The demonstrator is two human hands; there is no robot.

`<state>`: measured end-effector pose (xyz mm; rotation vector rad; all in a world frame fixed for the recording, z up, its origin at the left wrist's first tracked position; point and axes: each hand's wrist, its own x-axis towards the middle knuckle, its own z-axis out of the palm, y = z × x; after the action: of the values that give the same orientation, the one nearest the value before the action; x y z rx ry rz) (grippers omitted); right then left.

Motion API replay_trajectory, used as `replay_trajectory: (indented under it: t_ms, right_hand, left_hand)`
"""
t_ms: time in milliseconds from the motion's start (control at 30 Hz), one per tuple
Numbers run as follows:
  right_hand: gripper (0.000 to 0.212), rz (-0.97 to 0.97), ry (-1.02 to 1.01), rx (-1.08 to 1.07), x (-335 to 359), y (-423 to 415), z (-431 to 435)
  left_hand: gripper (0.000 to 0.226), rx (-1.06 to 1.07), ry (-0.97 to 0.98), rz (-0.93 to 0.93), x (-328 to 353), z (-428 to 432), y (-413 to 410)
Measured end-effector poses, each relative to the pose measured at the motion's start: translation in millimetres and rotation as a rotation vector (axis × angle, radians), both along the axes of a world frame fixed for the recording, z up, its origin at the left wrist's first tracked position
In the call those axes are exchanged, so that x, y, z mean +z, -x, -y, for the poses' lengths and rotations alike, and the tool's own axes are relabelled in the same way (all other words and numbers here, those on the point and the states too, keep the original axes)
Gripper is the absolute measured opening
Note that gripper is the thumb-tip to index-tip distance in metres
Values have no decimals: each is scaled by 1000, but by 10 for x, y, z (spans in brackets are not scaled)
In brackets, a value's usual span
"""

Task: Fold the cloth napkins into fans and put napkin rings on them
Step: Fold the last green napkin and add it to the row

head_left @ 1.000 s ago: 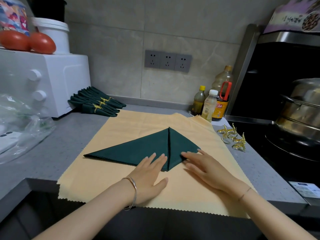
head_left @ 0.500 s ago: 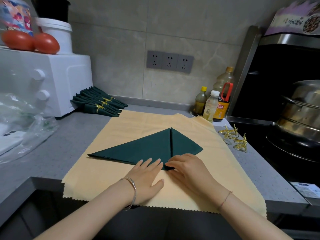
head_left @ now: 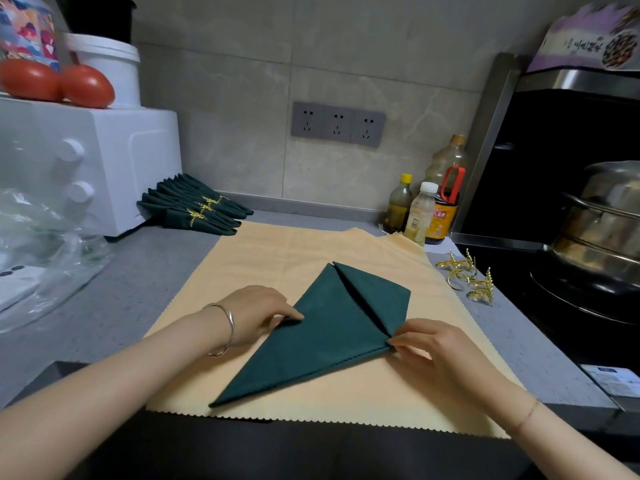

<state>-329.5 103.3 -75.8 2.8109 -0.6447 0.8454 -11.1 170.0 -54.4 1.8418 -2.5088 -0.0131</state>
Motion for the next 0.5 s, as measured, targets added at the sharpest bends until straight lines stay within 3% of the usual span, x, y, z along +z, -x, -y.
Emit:
replay_trajectory:
  t_ms: [67,100,167,233,367,500]
  right_hand:
    - [24,-16,28,1,-35,76,8]
    - [24,-34,49,6,-49,84,13]
    - [24,-87,98,23,-61,74,23]
    - [24,-136,171,44,-55,57,45]
    - [20,-199,268,62,-45,38,60]
    - [19,-212,235,51,-43,-8,14]
  left_hand:
    - [43,-125,73,194,-37,49,-5]
    - [45,-237,204,287,-48,86,-25]
    - [42,-448,483,348,-94,170,-120]
    - [37,-589,593,379,-112,194,-223]
    - [51,-668,616,401,-66,233,-284]
    - [54,-658,602,274,-99,274,-336]
